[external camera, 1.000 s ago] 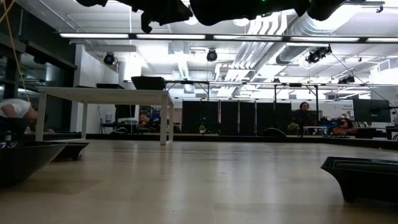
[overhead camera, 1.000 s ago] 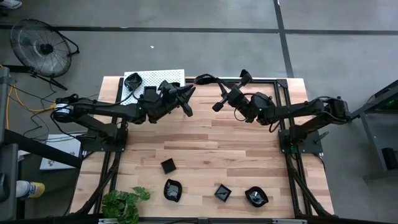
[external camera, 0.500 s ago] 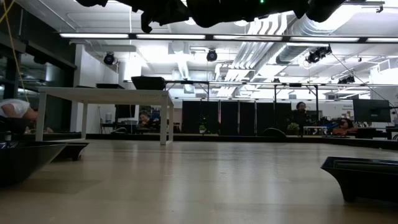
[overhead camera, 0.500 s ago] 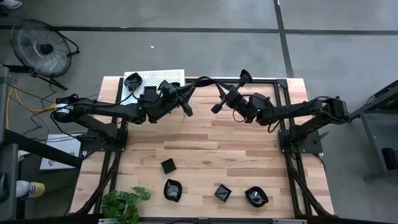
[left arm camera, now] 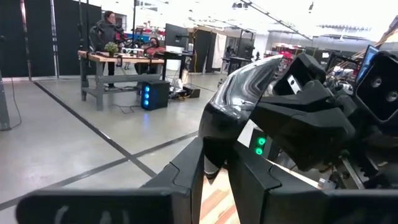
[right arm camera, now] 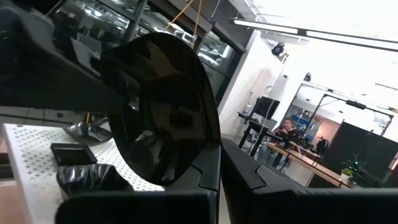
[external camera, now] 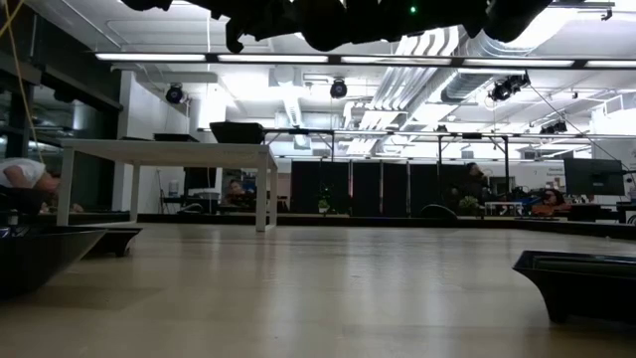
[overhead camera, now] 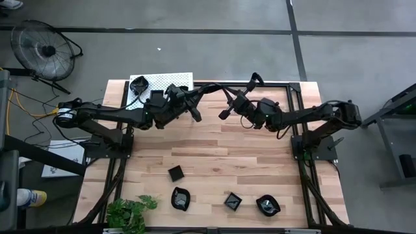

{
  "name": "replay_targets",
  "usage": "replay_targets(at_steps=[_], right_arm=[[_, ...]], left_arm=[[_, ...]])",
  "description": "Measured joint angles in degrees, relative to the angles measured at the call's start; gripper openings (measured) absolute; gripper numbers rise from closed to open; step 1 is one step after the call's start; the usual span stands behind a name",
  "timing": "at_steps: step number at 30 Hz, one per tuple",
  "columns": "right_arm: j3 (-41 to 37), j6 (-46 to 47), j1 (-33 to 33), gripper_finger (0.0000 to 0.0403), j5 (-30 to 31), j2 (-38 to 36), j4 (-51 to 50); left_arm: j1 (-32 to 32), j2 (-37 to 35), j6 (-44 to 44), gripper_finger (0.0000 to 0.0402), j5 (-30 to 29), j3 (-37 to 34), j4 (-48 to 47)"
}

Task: Pick & Place Mini shaped plates
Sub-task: Stack the black leaf shaped plate on top of the black leaf shaped plate on the shelf

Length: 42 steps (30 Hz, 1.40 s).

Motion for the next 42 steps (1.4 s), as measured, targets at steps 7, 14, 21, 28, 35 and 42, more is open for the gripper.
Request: replay_targets(at_steps=[7, 14, 21, 28, 35, 42], right_arm=[[0.0, -0.17, 0.0, 0.0, -1.71, -0.07, 1.16], [0.0, -0.11, 0.02, 0.0, -1.94, -0.07, 1.27], [0.0, -0.19, 0.0, 0.0, -1.91, -0.07, 1.31], [0.0, -0.37, 0.02, 0.0, -2.77, -0.07, 1.13], [0.0, -1.37, -0.02, 0.0018, -6.26, -0.09, -0.69], [0.0, -1.5, 0.02, 0.0083, -11.59, -0.61, -1.35]], left_arm=[[0.0, 0.0, -1.22, 0.0067, -0.04, 0.0, -0.04], [0.0, 0.0, -1.27, 0.0065, -0.33, 0.0, -0.11], [0.0, 0.0, -1.29, 0.0008, -0.9, 0.0, -0.26], [0.02, -0.06, -1.29, 0.0003, -1.26, 0.0, -0.33], [0.04, -0.07, -1.04, 0.0002, -1.55, -0.02, -0.58], [-0.02, -0.07, -0.79, 0.0001, -1.22, -0.02, -0.59]])
